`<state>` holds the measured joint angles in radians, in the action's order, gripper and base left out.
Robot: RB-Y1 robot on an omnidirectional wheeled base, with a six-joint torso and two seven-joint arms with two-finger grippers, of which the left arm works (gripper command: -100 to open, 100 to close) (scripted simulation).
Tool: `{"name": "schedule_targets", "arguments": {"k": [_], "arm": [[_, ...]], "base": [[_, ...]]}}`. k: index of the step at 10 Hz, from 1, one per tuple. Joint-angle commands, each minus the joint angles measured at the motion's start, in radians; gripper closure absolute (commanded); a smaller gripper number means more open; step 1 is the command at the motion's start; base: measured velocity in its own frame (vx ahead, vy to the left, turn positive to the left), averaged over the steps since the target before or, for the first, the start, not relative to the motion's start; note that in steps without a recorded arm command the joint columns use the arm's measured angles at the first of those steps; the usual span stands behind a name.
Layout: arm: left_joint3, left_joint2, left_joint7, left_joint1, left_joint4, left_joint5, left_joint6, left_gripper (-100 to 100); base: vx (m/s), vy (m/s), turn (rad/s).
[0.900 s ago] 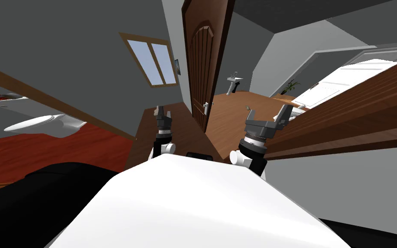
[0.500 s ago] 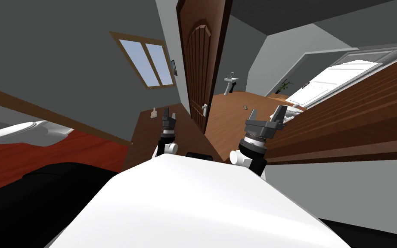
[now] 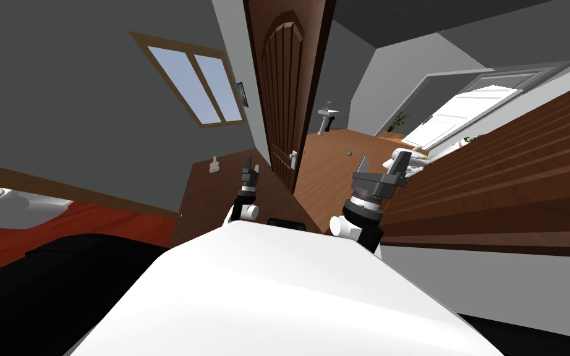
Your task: Push the door open
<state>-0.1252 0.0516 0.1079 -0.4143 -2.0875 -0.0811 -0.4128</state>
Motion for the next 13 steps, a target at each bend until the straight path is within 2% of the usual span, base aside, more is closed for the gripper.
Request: {"name": "schedule_targets", "arguments": {"k": [1,13], "arm": [[-0.017,0.002,-0.004,0.023,0.037,0.003,0.005,-100],[-0.143,0.044,-0.065,0.159,0.286,0.011,0.051,-100]], "base": [[0.079,0.087,-0.085],[0.086,0.092,-0.113]]}}
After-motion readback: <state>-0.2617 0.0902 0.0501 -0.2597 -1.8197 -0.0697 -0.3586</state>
